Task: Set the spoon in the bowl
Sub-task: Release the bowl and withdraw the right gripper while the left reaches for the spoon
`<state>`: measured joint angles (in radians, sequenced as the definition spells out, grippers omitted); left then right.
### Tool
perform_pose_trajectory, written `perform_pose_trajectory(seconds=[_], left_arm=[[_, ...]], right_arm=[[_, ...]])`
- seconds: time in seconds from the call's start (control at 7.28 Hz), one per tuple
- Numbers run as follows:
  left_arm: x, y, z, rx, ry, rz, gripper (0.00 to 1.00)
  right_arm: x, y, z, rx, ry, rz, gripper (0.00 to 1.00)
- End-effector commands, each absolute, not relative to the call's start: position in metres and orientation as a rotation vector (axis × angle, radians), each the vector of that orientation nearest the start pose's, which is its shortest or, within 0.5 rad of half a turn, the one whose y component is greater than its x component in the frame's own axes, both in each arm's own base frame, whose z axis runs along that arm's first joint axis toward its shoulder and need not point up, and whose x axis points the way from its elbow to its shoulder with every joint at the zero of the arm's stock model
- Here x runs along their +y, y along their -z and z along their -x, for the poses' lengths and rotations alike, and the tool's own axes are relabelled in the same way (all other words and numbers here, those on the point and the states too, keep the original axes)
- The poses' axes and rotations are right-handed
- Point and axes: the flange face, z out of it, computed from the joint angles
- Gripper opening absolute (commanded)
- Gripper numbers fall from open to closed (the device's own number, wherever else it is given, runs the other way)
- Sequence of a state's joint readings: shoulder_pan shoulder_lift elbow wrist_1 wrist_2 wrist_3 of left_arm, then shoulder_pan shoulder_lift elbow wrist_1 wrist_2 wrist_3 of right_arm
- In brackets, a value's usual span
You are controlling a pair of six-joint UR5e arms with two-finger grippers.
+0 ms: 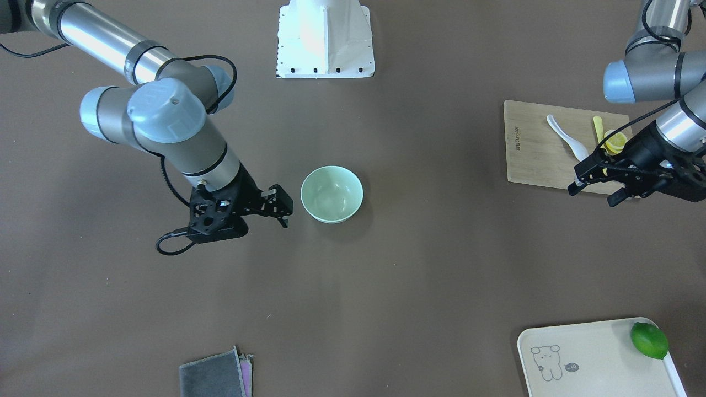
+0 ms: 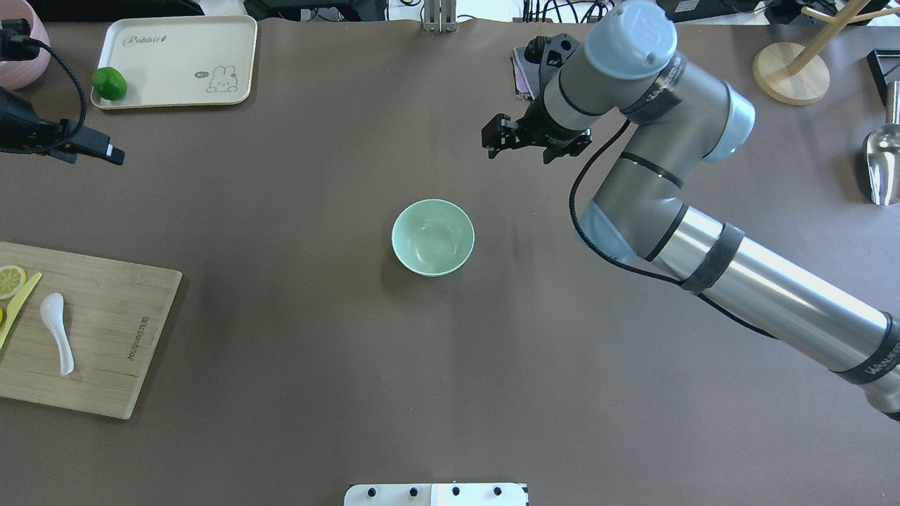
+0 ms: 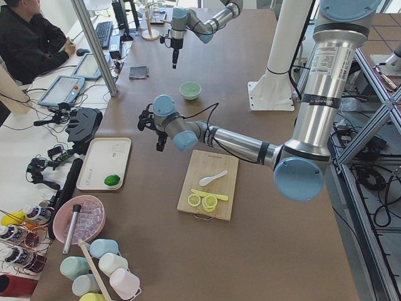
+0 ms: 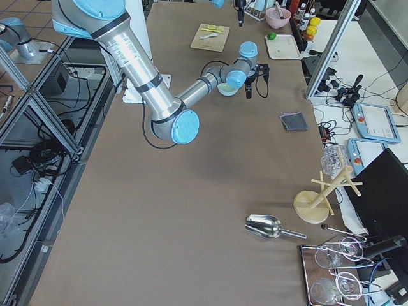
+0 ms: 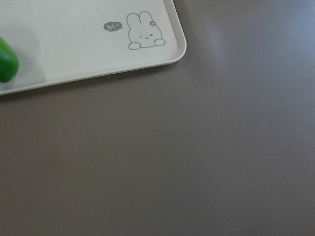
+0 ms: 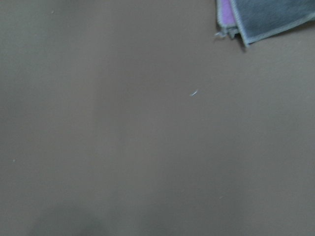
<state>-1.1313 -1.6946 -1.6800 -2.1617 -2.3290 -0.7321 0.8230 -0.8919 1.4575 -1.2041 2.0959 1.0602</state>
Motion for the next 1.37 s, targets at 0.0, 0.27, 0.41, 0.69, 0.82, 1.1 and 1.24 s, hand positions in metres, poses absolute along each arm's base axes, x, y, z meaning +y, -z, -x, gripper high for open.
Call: perform_pose_trajectory(seconds=[0.0, 0.27, 0.41, 0.69, 0.82, 1.1, 1.24], left_arm=[[-0.470, -0.502, -0.166, 0.947, 0.036, -0.212, 0.97], [-0.434, -0.537, -0.142, 0.877, 0.162, -0.153, 0.97], [-0.420, -0.555, -0.136, 0.848, 0.199, -0.119, 0.97], [-0.394, -0.557, -0.148, 0.850, 0.294, -0.065, 0.97], [-0.384, -0.558, -0.180, 0.812, 0.349, -0.050, 0.97], [-0.372, -0.554, -0.214, 0.797, 0.358, -0.041, 0.97], [-0.369, -0.553, -0.219, 0.800, 0.369, -0.026, 0.97]], right_arm=[[-0.619, -0.309, 0.356, -0.979, 0.059, -0.234, 1.00], [-0.630, -0.339, 0.328, -0.932, 0.053, -0.263, 1.00], [-0.634, -0.337, 0.317, -0.935, 0.044, -0.271, 1.00], [-0.634, -0.345, 0.309, -0.947, 0.024, -0.227, 1.00], [-0.632, -0.360, 0.298, -0.965, 0.025, -0.167, 1.00], [-0.639, -0.362, 0.273, -0.994, 0.000, -0.088, 1.00], [-0.640, -0.366, 0.270, -0.970, -0.018, -0.072, 1.00]])
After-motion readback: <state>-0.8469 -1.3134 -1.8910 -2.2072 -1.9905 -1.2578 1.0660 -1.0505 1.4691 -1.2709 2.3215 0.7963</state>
